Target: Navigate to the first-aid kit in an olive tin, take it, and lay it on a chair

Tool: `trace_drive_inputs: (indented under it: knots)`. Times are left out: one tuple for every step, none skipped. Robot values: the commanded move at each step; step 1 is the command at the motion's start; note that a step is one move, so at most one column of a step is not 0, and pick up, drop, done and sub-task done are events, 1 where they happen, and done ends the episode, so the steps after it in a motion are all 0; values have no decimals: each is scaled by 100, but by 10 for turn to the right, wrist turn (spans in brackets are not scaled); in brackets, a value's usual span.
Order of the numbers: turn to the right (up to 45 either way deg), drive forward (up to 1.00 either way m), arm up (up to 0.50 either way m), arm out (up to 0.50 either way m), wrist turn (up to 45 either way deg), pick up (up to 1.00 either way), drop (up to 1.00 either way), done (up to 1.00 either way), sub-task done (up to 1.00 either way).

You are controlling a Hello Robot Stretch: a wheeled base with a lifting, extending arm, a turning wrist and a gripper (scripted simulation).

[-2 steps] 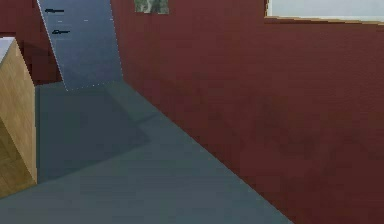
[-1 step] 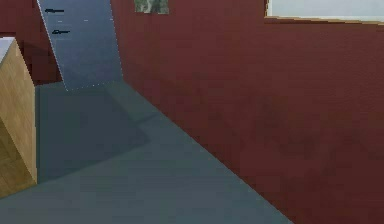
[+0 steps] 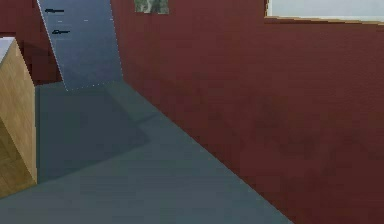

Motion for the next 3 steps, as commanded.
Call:
trace_drive_inputs:
  knots:
    - [0, 0, 0, 0, 450, 0, 0, 0, 0]
    - [0, 0, 0, 0, 90, 0, 0, 0, 0]
    - [0, 0, -30, 0, 0, 0, 0, 0, 0]
